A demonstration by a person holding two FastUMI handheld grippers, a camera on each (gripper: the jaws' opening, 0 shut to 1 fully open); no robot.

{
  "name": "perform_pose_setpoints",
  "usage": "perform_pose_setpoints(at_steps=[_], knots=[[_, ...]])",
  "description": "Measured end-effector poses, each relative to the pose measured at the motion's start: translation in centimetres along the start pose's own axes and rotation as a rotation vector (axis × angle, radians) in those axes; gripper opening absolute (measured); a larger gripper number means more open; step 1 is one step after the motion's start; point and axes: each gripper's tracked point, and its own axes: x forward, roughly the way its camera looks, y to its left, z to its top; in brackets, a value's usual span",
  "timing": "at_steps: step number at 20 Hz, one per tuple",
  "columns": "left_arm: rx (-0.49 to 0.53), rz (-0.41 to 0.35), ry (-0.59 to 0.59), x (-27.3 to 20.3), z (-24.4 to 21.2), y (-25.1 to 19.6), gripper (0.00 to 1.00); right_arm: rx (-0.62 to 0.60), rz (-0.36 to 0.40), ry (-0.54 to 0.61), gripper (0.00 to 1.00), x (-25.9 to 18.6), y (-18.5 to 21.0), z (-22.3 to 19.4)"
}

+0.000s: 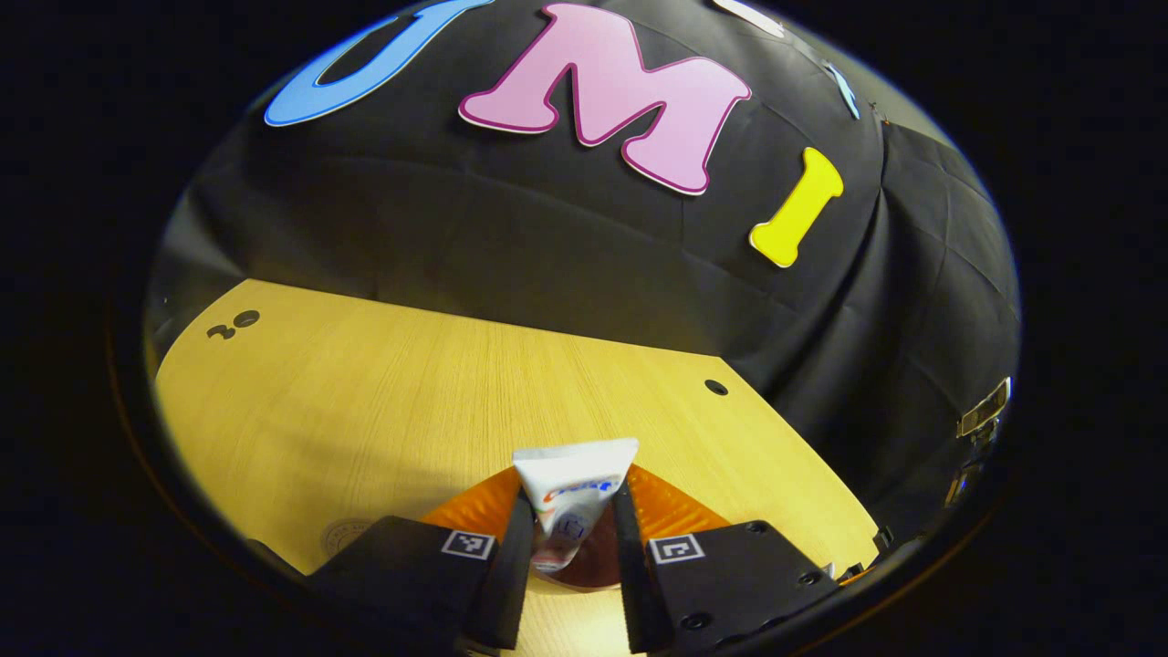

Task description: Put the toothbrush and toothpaste on the desktop into the cup, then pick up the cup and place it on the coaster on the desktop.

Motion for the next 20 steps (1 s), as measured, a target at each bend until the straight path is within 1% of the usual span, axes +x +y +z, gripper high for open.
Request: perform_pose_setpoints(at_steps=[1, 2, 3, 4, 6, 10, 15, 20], knots=[[0.001, -0.007, 0.003, -0.3, -0.1, 0.1, 0.58, 0.016, 0.013, -0.013, 0.07, -0.3, 0.5, 0.4], [0.005, -0.014, 0.006, -0.6, 0.0, 0.0, 0.61, 0.030, 0.022, -0.023, 0.07, -0.1, 0.9, 0.7], [0.015, -0.018, 0.011, -0.8, -0.1, 0.0, 0.53, 0.042, 0.028, -0.031, 0.07, -0.1, 1.3, 0.8], [0.025, -0.020, 0.015, -1.0, 0.0, 0.0, 0.57, 0.052, 0.034, -0.039, 0.07, 0.0, 1.7, 1.0], [0.038, -0.037, 0.014, -1.9, 0.3, -0.4, 0.60, 0.067, 0.049, -0.056, 0.07, 0.0, 2.7, 1.2], [0.059, -0.057, -0.007, -3.8, 1.6, -0.6, 0.65, 0.110, 0.105, -0.096, 0.07, 0.4, 5.3, 2.0], [0.032, -0.104, -0.066, -7.6, 4.4, -0.9, 0.68, 0.190, 0.187, -0.168, 0.07, 0.9, 8.5, 4.5], [0.018, -0.093, -0.106, -12.8, 5.8, 0.7, 0.68, 0.191, 0.250, -0.261, 0.07, 2.1, 10.8, 9.0]])
